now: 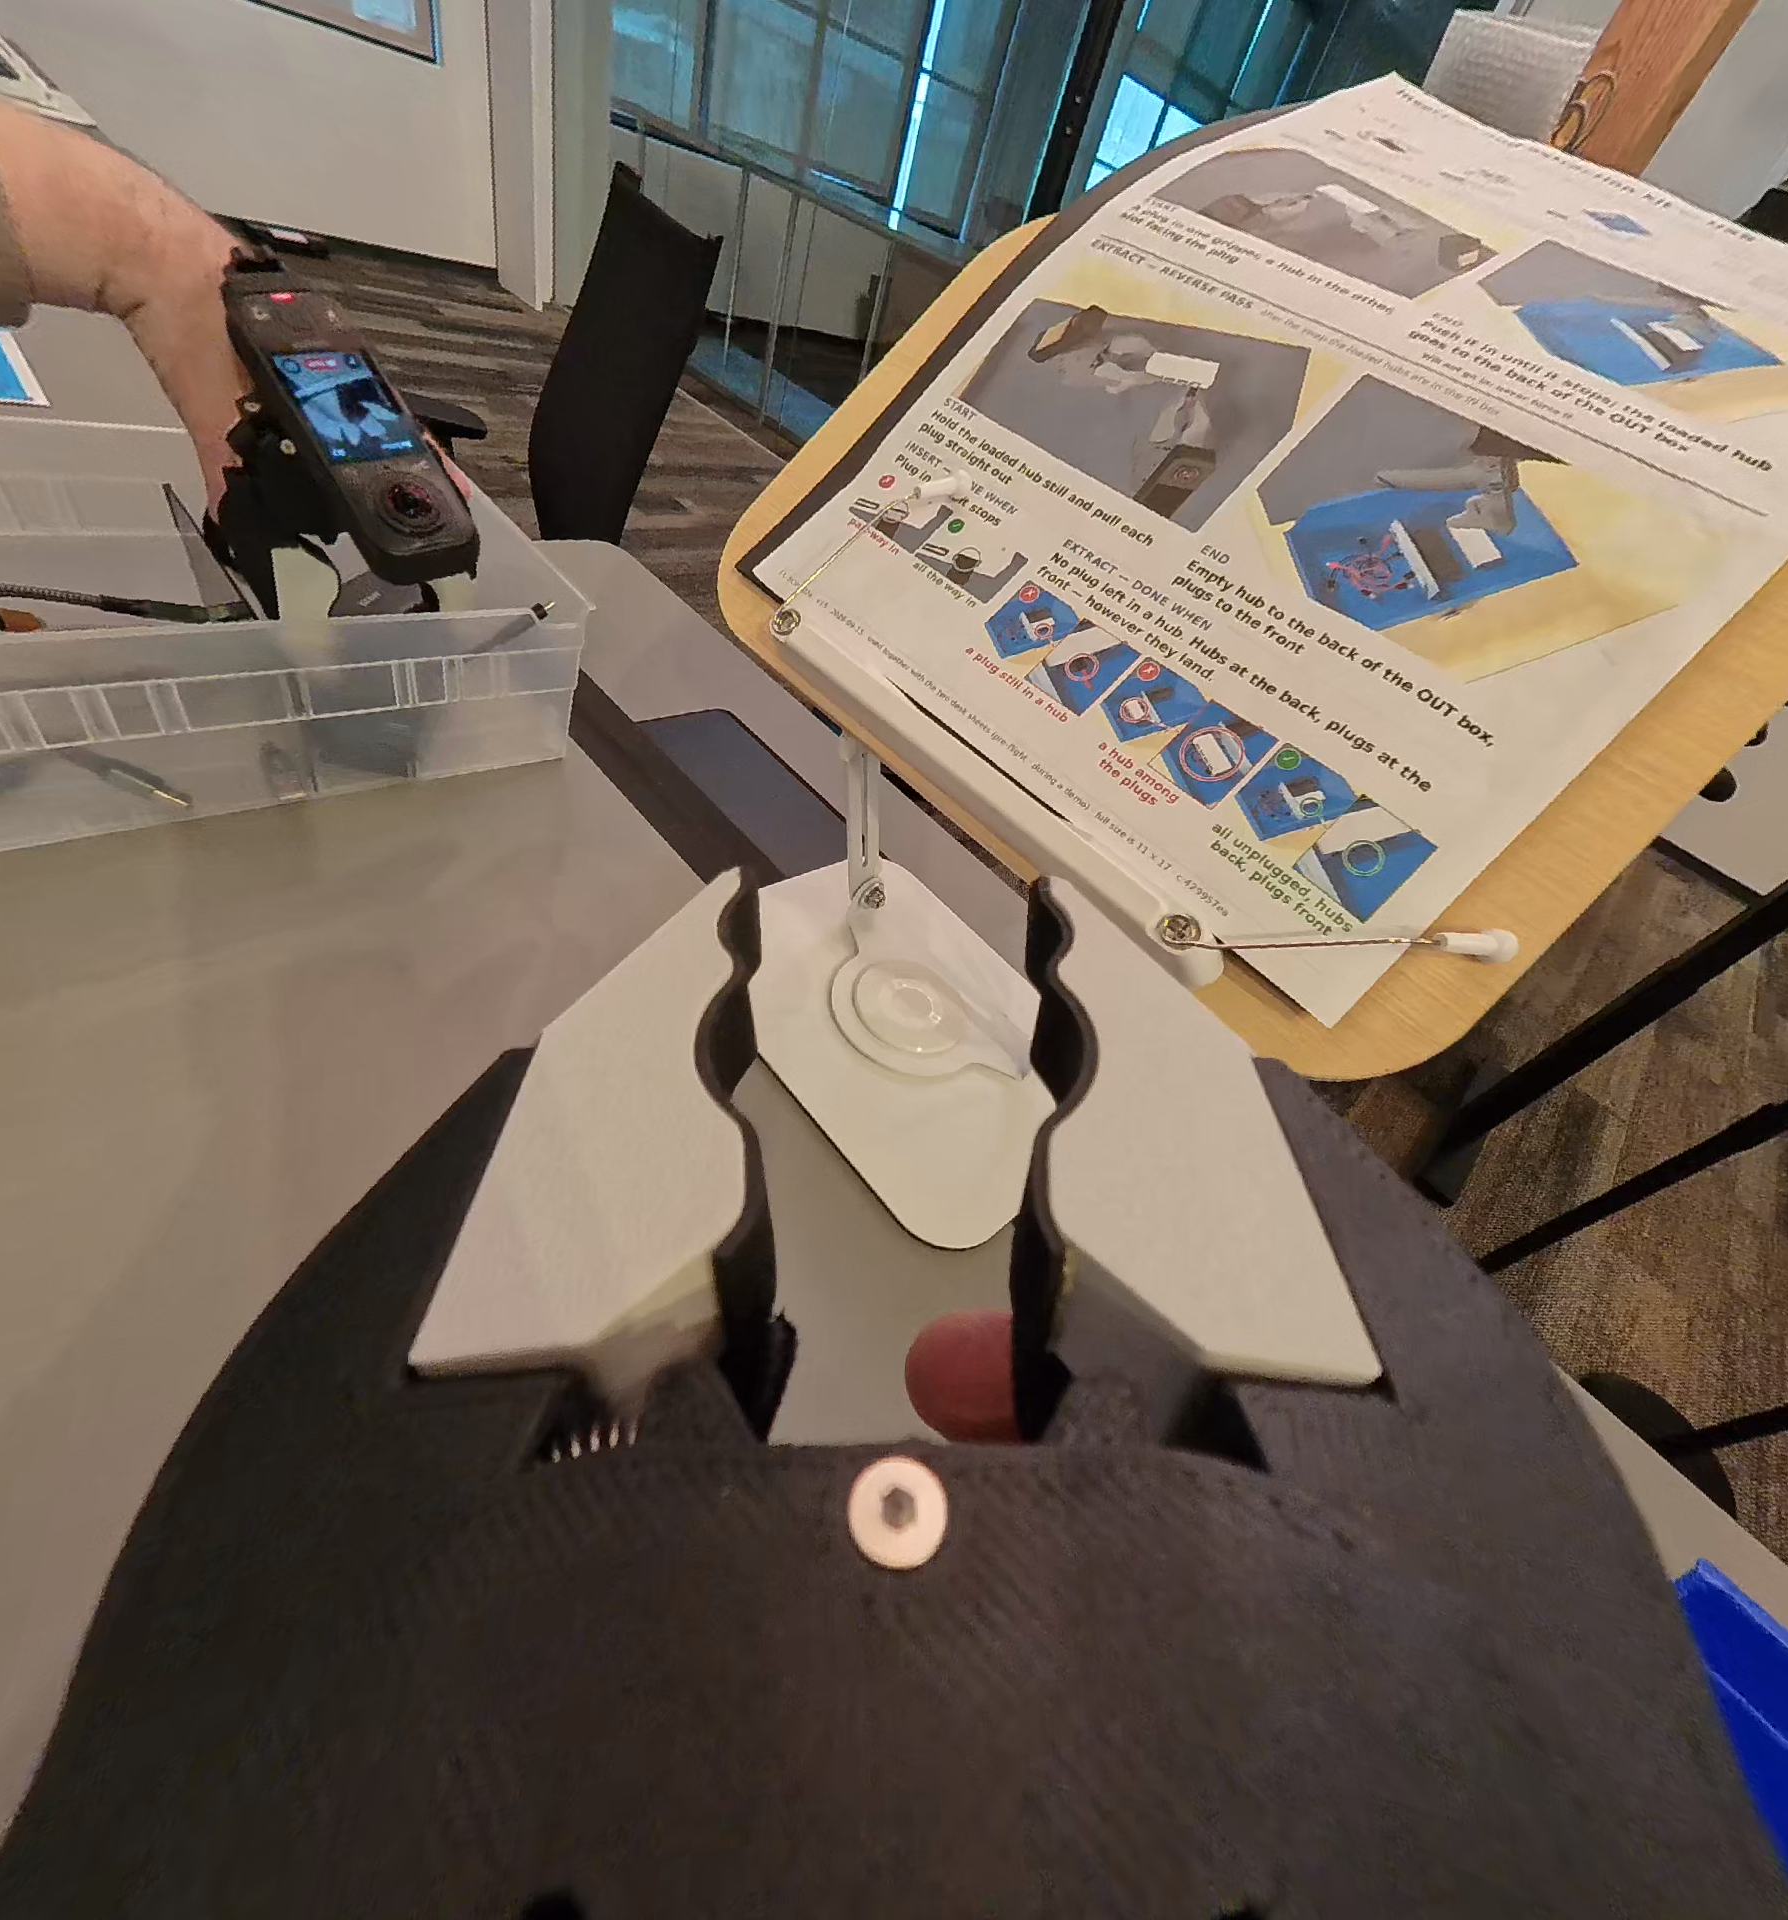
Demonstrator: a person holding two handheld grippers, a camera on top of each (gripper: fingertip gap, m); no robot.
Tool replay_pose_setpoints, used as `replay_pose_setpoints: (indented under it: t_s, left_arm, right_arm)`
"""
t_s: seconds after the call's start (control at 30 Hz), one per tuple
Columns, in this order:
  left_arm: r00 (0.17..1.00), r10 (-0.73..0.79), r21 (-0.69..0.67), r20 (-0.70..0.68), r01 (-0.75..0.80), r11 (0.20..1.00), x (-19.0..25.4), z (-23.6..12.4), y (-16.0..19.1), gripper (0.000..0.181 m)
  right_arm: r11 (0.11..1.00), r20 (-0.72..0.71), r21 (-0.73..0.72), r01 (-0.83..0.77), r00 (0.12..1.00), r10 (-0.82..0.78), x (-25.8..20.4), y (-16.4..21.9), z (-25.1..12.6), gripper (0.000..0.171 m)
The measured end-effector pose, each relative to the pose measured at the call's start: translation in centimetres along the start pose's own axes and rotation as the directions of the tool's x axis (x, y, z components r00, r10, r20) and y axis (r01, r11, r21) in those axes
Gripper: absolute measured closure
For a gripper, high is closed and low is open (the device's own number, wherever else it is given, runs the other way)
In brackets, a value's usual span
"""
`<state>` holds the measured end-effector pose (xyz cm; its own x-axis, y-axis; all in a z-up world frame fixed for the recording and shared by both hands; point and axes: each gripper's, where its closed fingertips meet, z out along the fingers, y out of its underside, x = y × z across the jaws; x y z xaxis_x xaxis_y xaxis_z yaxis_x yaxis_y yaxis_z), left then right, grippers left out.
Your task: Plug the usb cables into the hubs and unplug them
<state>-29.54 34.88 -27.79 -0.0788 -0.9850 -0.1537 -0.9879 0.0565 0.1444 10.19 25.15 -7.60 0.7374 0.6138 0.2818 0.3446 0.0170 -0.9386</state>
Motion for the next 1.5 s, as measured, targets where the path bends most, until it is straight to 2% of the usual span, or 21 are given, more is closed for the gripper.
replay_pose_setpoints:
  t_s: [0.27,0.43,0.77,1.0,1.17,1.33,1.5]
  left_arm:
    - [0.988,0.131,-0.11,-0.084,-0.139,0.984,-0.1,0.9,0.4,0.114]
    - [0.981,0.112,-0.134,-0.155,-0.134,0.982,0.2,1.7,0.6,0.114]
    - [0.986,0.154,-0.052,-0.059,-0.158,0.986,0.0,1.4,0.6,0.117]
    - [0.992,0.092,0.051,0.081,-0.097,0.994,-1.2,0.0,0.5,0.12]
    - [0.977,-0.015,0.192,0.213,-0.027,0.981,-2.7,-2.7,0.4,0.124]
    - [0.957,-0.11,0.306,0.269,0.023,0.952,-3.2,-4.2,0.5,0.125]
    - [0.94,-0.212,0.432,0.268,0.079,0.898,-3.7,-5.4,0.0,0.125]
  right_arm:
    - [0.999,0.015,-0.037,-0.008,1.0,0.009,-0.2,1.6,1.0,0.122]
    - [0.998,0.021,-0.055,-0.01,1.0,0.011,-0.3,2.3,1.3,0.122]
    - [0.998,0.024,-0.062,-0.013,1.0,0.014,-0.3,2.7,1.5,0.123]
    - [0.998,0.023,-0.058,-0.015,1.0,0.017,-0.2,2.6,1.4,0.123]
    - [0.998,0.028,-0.058,-0.013,0.999,0.015,-0.4,2.6,1.5,0.124]
    - [0.999,0.034,-0.052,-0.009,0.999,0.011,-0.7,2.3,1.5,0.124]
    - [0.999,0.039,-0.044,-0.006,0.999,0.008,-1.0,2.0,1.4,0.124]
